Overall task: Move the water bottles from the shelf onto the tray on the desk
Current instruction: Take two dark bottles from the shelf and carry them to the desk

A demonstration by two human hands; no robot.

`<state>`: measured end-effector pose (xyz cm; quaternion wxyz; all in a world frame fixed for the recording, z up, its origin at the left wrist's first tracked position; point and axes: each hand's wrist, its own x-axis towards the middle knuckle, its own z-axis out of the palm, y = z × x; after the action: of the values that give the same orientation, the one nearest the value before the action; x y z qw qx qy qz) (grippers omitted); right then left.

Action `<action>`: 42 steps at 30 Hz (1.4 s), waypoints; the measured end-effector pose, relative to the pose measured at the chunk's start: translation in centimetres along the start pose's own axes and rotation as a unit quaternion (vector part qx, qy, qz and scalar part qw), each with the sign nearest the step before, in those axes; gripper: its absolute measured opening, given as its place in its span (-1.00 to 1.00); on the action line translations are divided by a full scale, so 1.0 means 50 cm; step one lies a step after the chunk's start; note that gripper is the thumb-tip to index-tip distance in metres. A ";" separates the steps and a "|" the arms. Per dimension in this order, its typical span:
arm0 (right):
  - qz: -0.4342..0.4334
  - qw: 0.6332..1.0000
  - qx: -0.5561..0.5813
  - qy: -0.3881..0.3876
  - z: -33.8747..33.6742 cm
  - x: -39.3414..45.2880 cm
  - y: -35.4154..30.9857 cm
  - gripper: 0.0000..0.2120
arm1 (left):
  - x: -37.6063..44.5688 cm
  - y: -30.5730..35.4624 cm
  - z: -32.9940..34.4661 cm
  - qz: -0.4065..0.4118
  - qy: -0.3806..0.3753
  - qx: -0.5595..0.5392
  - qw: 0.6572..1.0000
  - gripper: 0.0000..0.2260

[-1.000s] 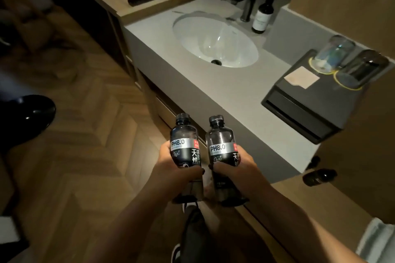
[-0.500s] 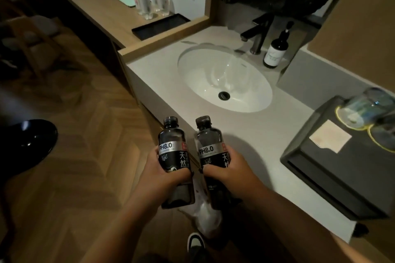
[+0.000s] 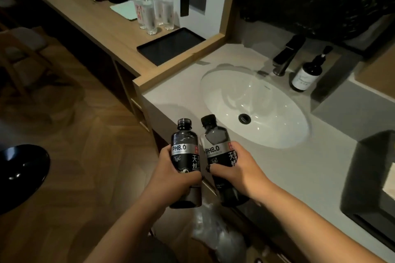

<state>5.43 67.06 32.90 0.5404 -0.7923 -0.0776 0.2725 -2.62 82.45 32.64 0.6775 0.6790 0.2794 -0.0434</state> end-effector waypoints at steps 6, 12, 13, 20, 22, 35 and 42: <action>0.015 0.999 0.010 0.031 0.123 0.106 -0.093 -0.63 | 0.119 0.058 -0.177 -0.007 -0.010 -0.005 1.000 -0.40; 0.010 0.996 0.059 0.062 0.231 0.206 -0.183 -0.57 | 0.224 0.116 -0.337 -0.012 -0.008 0.011 1.000 -0.44; 0.012 0.996 0.063 0.061 0.244 0.223 -0.198 -0.54 | 0.241 0.124 -0.356 -0.008 -0.008 0.010 1.000 -0.44; 0.003 0.997 0.060 0.051 0.298 0.365 -0.285 -0.61 | 0.374 0.178 -0.448 -0.024 -0.001 -0.005 1.000 -0.35; 0.006 0.997 0.057 0.048 0.305 0.412 -0.306 -0.61 | 0.418 0.194 -0.465 -0.035 -0.004 -0.008 0.999 -0.35; 0.057 0.994 0.088 0.034 0.367 0.734 -0.437 -0.66 | 0.708 0.333 -0.596 -0.038 -0.008 -0.049 0.998 -0.51; 0.078 0.992 0.071 0.072 0.446 0.872 -0.501 -0.57 | 0.860 0.368 -0.719 -0.051 -0.012 -0.046 0.998 -0.42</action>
<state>34.83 113.52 34.28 0.5767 -0.7731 0.0428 0.2607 30.09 131.53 33.09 0.7080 0.6315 0.3076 -0.0735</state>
